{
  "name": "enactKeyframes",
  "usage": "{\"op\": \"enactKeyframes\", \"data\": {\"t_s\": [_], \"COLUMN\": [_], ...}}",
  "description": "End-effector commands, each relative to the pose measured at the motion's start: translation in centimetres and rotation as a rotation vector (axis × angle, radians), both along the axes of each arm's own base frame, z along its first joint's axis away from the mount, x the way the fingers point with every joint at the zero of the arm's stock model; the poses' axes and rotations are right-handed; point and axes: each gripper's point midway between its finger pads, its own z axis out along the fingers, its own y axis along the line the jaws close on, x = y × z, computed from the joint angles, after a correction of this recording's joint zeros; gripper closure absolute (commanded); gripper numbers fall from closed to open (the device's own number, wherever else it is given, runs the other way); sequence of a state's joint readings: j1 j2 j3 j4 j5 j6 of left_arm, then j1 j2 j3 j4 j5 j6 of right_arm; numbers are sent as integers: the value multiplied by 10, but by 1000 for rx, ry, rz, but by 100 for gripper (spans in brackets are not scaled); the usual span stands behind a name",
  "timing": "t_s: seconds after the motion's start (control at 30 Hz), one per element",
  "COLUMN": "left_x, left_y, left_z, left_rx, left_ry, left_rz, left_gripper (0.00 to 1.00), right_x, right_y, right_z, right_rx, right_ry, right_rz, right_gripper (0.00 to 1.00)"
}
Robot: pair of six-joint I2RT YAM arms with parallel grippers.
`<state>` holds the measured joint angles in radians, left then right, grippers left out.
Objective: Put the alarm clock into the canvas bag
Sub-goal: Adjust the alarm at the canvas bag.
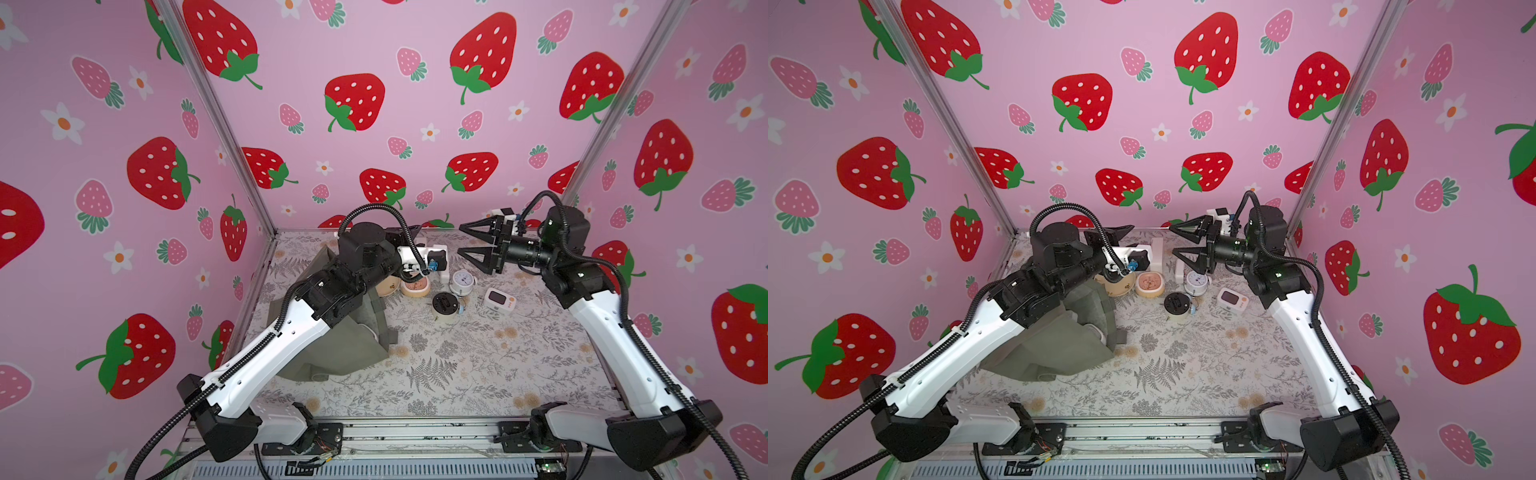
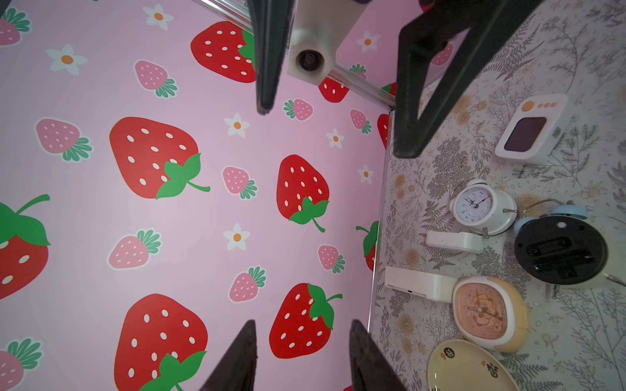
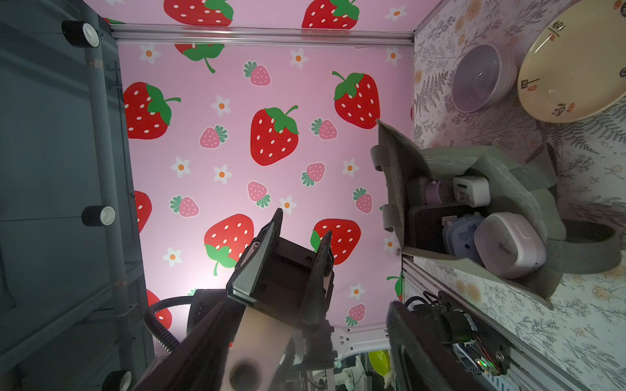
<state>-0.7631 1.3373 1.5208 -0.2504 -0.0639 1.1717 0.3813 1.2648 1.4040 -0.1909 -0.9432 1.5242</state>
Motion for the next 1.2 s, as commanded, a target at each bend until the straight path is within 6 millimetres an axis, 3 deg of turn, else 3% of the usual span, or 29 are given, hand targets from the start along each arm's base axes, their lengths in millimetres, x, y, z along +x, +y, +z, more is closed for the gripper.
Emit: {"op": "enactKeyframes", "data": {"t_s": [0.0, 0.17, 0.27, 0.4, 0.53, 0.63, 0.73, 0.83, 1.03, 1.17], "left_x": [-7, -8, -15, -16, -15, -21, -29, -37, -35, -29], "left_y": [8, 41, 64, 113, 175, 203, 215, 220, 206, 212], "left_z": [23, 34, 29, 19, -4, -32, -63, -88, -122, -141], "left_rx": [-105, -346, -498, -720, -978, -1088, -1065, -967, -854, -813], "left_ry": [0, 127, 221, 370, 634, 885, 1092, 1247, 1466, 1471], "left_rz": [3, 138, 219, 421, 710, 880, 1057, 1232, 1369, 1465], "left_gripper": [52, 41, 35, 26, 16, 12, 9, 7, 5, 6], "right_x": [-2, 3, 6, 12, -1, -13, -21, -22, -14, -9], "right_y": [-1, -5, -11, -13, 31, 70, 96, 110, 113, 113], "right_z": [3, -30, -56, -88, -127, -166, -201, -225, -256, -260], "right_rx": [-11, -135, -218, -393, -527, -593, -619, -606, -650, -688], "right_ry": [-10, -32, -50, -184, -351, -424, -437, -423, -412, -434], "right_rz": [13, -15, -42, -30, 167, 309, 384, 403, 407, 416], "right_gripper": [25, 25, 25, 27, 26, 22, 20, 19, 17, 16]}}
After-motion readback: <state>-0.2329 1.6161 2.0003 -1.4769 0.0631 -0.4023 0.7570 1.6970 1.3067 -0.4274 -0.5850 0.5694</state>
